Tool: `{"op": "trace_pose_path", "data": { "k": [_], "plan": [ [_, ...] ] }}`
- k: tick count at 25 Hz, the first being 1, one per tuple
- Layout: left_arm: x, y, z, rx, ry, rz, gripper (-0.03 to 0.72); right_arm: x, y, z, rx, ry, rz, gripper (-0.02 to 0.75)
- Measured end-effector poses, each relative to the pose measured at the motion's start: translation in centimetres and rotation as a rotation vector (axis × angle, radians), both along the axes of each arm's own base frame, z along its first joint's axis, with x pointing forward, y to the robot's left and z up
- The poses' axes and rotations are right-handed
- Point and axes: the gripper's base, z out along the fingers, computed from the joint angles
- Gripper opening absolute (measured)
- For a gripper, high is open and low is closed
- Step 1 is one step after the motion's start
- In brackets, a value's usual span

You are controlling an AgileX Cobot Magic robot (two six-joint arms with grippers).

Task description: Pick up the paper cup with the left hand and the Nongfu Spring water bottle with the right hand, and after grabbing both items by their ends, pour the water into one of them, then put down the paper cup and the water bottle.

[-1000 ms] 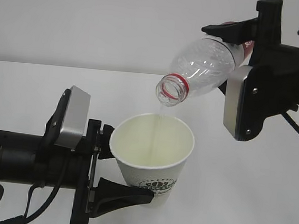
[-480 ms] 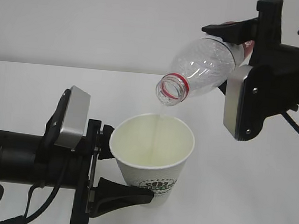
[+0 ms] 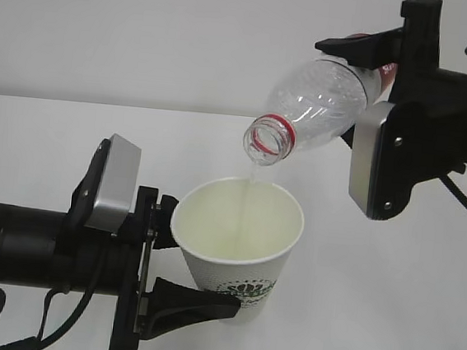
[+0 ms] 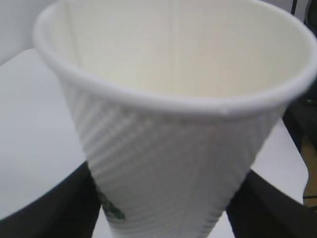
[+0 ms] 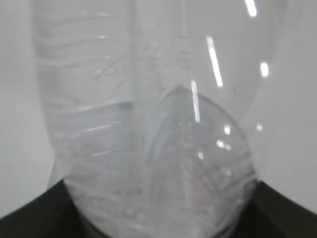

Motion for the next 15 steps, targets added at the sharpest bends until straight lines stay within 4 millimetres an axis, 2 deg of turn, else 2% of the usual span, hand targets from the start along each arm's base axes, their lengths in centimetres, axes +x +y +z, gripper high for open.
{"op": "trace_pose_path", "data": {
  "k": [15],
  "plan": [
    [0.00, 0.00, 0.00, 0.000, 0.000, 0.000, 0.536, 0.00, 0.01, 0.01, 0.001, -0.001, 0.001, 0.503]
  ]
}}
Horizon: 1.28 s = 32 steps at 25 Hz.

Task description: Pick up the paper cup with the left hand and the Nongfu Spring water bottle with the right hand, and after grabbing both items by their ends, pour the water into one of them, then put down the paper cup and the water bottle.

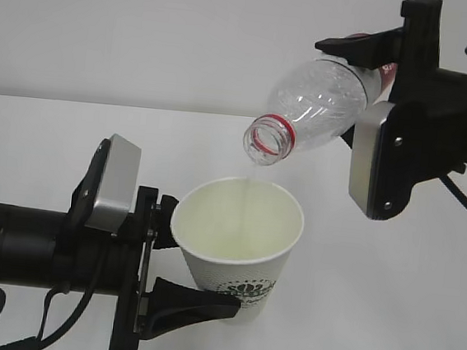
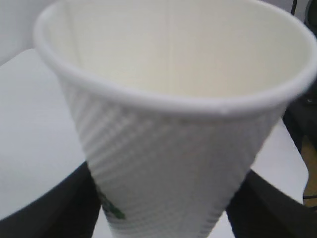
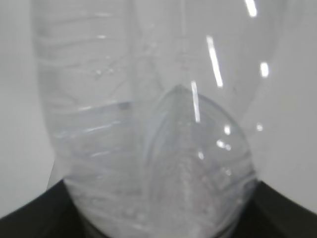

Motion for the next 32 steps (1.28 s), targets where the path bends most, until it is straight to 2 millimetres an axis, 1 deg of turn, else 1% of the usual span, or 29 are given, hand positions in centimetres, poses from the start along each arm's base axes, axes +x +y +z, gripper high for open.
{"op": "trace_pose_path", "data": {
  "k": [32],
  "plan": [
    [0.00, 0.00, 0.00, 0.000, 0.000, 0.000, 0.536, 0.00, 0.02, 0.05, -0.011, -0.016, 0.005, 0.503]
  ]
}}
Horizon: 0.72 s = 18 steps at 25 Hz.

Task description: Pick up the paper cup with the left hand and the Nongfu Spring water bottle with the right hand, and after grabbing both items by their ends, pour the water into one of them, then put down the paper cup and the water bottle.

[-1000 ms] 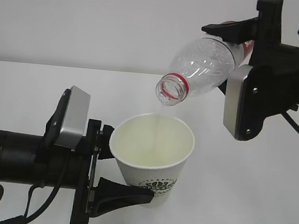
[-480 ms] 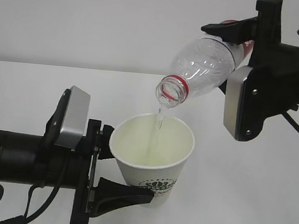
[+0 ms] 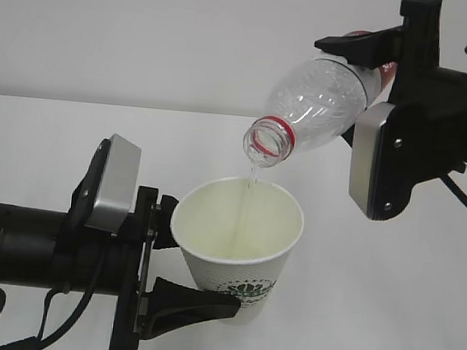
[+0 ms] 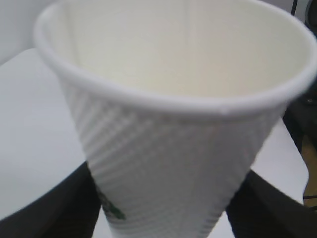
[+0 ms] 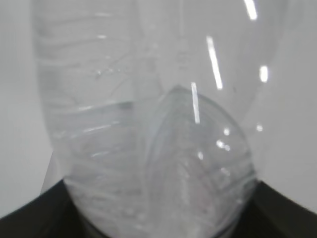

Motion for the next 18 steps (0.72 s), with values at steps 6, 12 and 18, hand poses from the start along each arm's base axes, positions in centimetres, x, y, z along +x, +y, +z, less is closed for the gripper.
{"op": "trace_pose_path", "data": {
  "k": [6, 12, 18],
  "plan": [
    [0.00, 0.00, 0.00, 0.000, 0.000, 0.000, 0.536, 0.00, 0.00, 0.00, 0.000, 0.000, 0.000, 0.503],
    [0.00, 0.00, 0.00, 0.000, 0.000, 0.000, 0.536, -0.01, 0.03, 0.06, 0.006, -0.004, 0.003, 0.503],
    [0.00, 0.00, 0.00, 0.000, 0.000, 0.000, 0.536, -0.02, 0.06, 0.10, 0.010, -0.007, 0.006, 0.503]
  ]
}}
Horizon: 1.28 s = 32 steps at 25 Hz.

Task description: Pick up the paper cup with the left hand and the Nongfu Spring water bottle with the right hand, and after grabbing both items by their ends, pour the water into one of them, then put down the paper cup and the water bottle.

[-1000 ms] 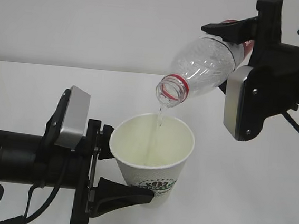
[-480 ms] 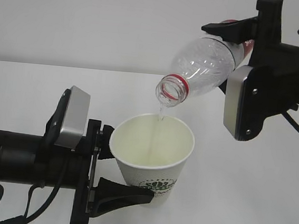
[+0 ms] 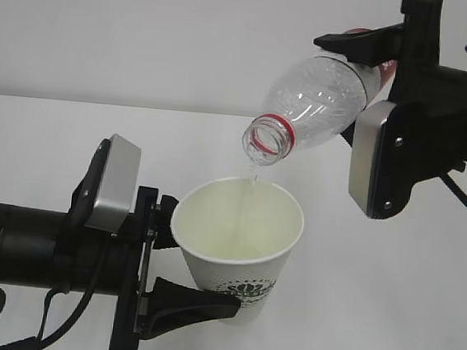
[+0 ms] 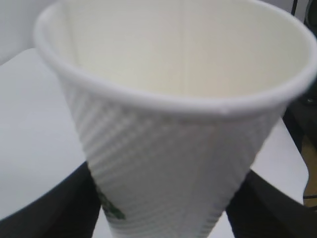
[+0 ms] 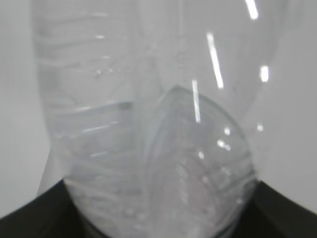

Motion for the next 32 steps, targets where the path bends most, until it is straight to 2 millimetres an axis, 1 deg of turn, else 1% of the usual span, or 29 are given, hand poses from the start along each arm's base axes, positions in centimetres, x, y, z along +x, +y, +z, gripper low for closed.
{"op": "trace_pose_path", "data": {
  "k": [20, 32],
  "plan": [
    [0.01, 0.00, -0.01, 0.002, 0.000, 0.001, 0.535, 0.00, 0.03, 0.11, 0.014, -0.004, 0.002, 0.503],
    [0.01, 0.00, -0.01, 0.002, 0.000, 0.001, 0.535, 0.13, 0.08, 0.51, 0.035, -0.015, -0.001, 0.503]
  ]
}}
